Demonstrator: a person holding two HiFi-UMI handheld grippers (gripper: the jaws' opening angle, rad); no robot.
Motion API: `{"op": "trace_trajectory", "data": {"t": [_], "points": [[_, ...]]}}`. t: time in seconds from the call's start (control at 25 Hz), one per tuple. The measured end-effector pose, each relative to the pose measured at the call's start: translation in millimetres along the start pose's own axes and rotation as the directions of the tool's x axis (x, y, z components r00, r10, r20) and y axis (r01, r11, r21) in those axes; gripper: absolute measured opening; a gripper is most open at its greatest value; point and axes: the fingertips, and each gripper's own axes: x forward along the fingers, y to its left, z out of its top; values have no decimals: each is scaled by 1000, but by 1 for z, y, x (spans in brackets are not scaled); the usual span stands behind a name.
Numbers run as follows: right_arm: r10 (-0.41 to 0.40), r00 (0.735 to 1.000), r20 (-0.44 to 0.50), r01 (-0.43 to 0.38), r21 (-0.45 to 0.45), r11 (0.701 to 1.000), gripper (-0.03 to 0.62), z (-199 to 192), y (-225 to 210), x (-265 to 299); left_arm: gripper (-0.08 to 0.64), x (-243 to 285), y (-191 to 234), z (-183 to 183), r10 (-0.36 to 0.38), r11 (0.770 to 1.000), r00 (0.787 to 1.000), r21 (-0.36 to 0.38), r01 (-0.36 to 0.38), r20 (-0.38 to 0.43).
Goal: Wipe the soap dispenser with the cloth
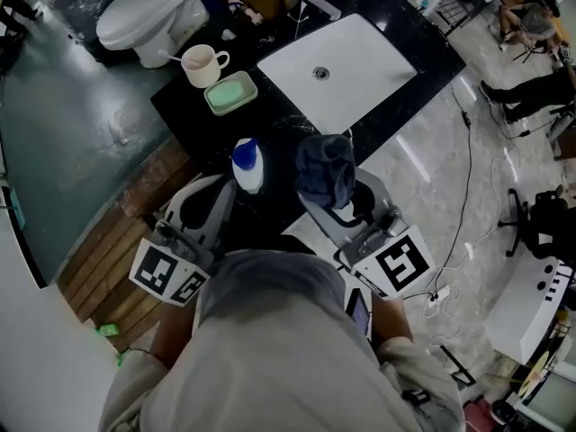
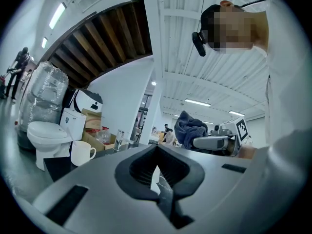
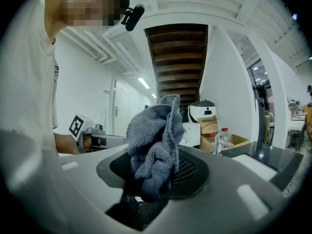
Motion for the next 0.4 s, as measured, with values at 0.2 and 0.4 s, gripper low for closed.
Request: {"op": "trace_trajectory", "data": {"t": [0.2,0.4], "points": [[7,1000,7,-8,12,1000,169,-2,1,-4,6,1,-4,-1,-2,1000,1000,7,2,-5],[-1,1000,12,0,36,999,169,-6,-3,-7,6,2,-3,-6,6,1000,1000,8,-6,-17]]}}
